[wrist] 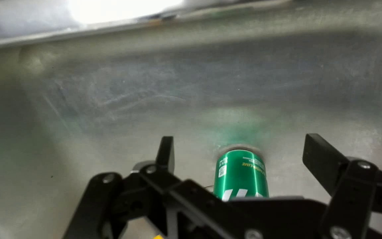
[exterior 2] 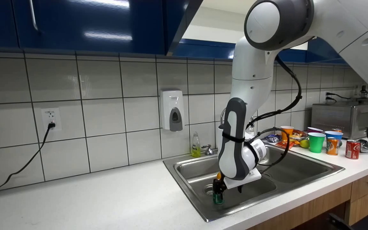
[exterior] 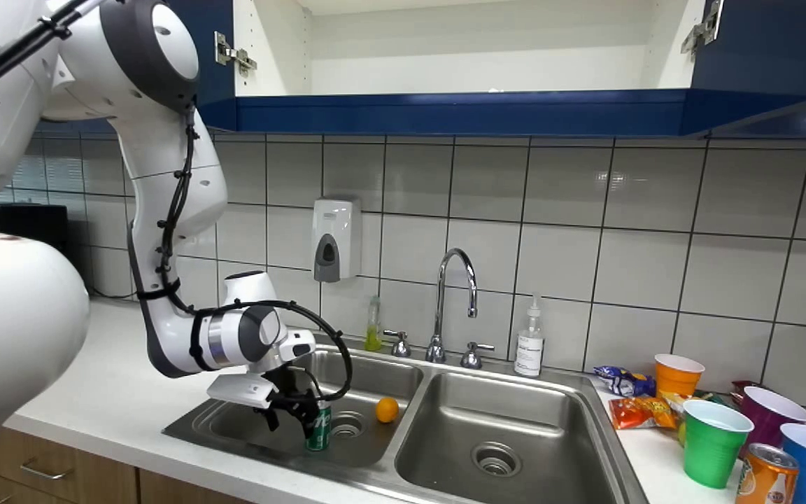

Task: Pick up the can from the sink and put it in the cabinet

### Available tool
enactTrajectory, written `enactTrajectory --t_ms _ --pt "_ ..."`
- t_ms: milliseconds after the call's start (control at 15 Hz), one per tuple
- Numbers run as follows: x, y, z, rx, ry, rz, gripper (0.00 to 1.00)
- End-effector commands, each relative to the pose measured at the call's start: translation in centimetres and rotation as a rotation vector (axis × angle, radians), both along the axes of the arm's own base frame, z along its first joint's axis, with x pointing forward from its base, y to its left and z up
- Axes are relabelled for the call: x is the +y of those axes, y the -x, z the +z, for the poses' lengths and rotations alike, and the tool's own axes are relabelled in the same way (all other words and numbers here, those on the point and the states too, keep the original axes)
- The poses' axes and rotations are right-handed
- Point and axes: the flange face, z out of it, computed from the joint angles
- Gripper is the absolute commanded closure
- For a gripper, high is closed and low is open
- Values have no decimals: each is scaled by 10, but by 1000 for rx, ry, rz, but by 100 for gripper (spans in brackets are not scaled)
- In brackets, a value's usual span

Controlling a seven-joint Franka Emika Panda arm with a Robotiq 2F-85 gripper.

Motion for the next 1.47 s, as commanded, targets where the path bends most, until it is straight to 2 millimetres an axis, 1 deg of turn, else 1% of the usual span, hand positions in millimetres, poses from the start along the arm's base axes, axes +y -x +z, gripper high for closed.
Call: enactTrajectory --t_ms 0,400,933,1400 --pt "5 -8 -5 -53 8 -17 0" --pt "11 -15 -11 -118 9 -35 0" --pt "7 -16 -20 -146 22 -64 0" --pt "5 -24 -24 -173 35 -69 0"
